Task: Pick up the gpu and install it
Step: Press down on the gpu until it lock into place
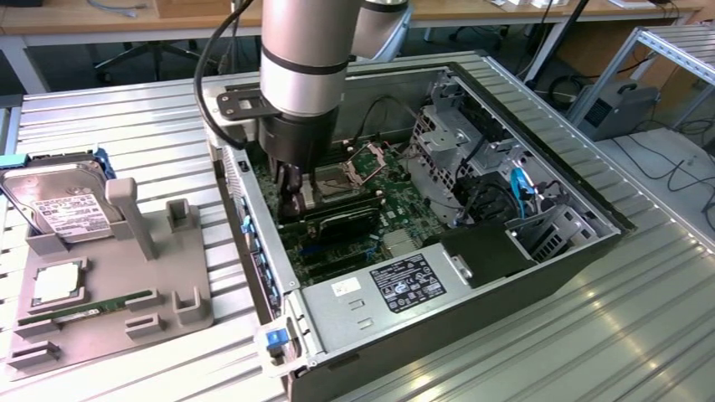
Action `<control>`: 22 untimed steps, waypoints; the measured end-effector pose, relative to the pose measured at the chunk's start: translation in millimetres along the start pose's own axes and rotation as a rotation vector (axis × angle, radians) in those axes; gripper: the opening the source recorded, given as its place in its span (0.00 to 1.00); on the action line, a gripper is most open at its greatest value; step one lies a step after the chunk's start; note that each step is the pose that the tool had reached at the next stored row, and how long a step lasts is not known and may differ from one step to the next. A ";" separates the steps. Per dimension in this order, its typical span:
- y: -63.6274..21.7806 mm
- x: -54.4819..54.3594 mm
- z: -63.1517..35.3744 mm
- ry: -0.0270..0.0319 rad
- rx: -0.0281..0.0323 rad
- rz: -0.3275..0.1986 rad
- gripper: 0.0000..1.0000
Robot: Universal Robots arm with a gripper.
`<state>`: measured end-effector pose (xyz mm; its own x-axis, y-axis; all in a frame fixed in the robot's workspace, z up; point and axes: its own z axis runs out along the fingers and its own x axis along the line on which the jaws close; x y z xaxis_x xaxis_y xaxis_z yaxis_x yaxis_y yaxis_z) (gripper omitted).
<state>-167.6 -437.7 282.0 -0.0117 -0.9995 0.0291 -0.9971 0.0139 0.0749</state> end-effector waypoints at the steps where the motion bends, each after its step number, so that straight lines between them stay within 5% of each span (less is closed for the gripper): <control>1: 0.7 0.1 0.1 0.0000 0.0002 0.000 0.11; 22: 17.4 2.8 1.5 -0.0001 0.0012 0.000 0.11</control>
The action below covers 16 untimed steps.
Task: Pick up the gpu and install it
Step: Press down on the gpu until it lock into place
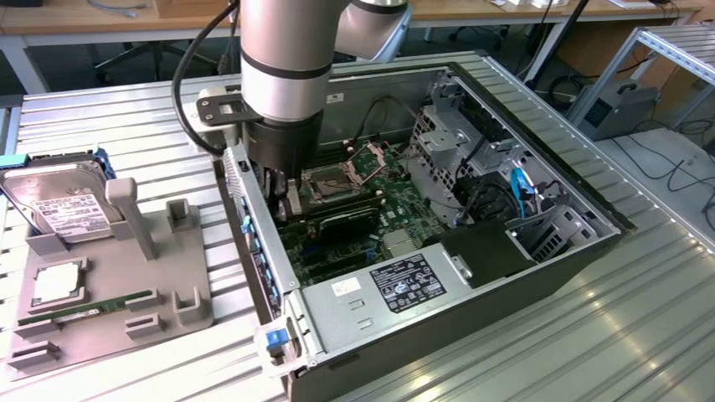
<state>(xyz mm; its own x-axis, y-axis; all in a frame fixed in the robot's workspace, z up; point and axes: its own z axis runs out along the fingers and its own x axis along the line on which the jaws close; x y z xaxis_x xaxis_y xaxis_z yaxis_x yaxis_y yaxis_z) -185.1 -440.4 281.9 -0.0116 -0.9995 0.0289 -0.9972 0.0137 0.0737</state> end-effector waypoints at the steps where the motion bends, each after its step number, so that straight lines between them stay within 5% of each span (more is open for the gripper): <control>1: 0.1 0.0 0.0 0.0000 -0.0002 0.000 0.11; 7: -0.8 0.3 0.2 0.0003 -0.0009 0.000 0.11; 16: -17.4 1.4 0.6 0.0002 -0.0082 0.000 0.11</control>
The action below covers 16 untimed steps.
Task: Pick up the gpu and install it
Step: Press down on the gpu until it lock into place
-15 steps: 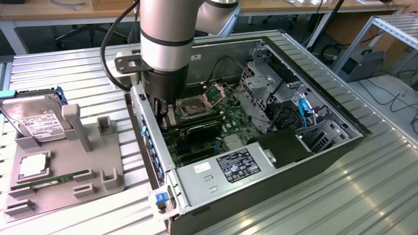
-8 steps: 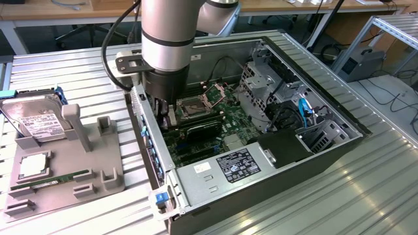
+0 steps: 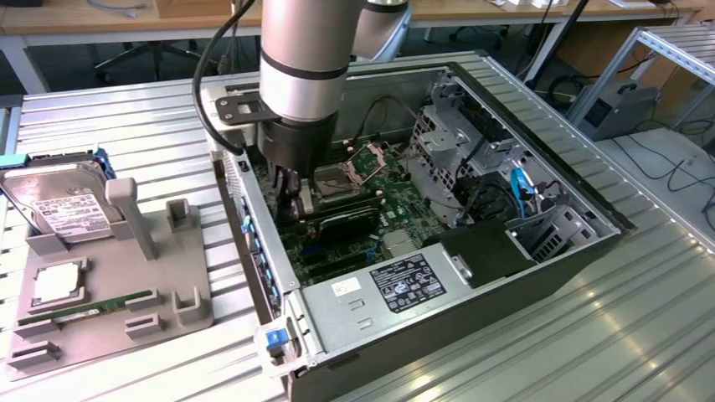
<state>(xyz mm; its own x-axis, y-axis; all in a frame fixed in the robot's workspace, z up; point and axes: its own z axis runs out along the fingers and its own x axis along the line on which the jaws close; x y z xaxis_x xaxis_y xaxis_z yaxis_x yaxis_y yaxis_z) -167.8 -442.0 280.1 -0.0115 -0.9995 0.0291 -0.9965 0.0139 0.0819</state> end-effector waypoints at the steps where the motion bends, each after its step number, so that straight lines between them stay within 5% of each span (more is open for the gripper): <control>1: -1.5 0.0 0.2 0.0000 -0.0010 0.000 0.11; 6: -9.0 -0.2 3.3 0.0002 -0.0064 0.000 0.11; 16: -10.0 -0.3 8.4 0.0005 -0.0072 0.000 0.11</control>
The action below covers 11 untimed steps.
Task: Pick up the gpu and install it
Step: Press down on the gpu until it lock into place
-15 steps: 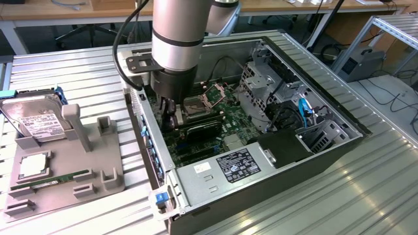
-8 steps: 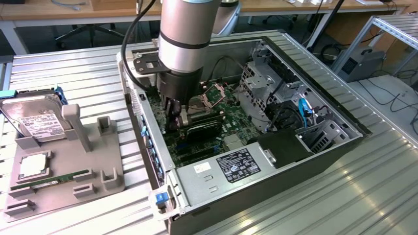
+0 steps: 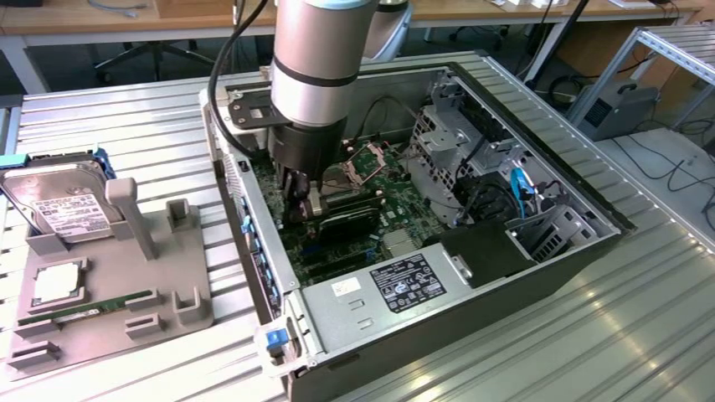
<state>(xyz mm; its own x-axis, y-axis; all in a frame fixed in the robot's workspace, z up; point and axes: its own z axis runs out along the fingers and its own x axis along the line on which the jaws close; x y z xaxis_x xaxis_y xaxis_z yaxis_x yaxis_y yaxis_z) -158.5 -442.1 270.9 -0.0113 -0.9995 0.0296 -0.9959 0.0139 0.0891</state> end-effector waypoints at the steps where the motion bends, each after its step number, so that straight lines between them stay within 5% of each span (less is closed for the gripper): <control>1: 0.0 0.0 0.3 0.0000 0.0000 0.000 0.11; 11: -0.8 0.1 -4.0 -0.0006 0.0005 0.000 0.11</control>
<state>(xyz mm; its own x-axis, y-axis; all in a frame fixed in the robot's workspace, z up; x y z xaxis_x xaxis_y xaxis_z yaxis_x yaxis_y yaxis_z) -157.4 -442.1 274.8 -0.0111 -0.9995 0.0290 -0.9960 0.0136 0.0886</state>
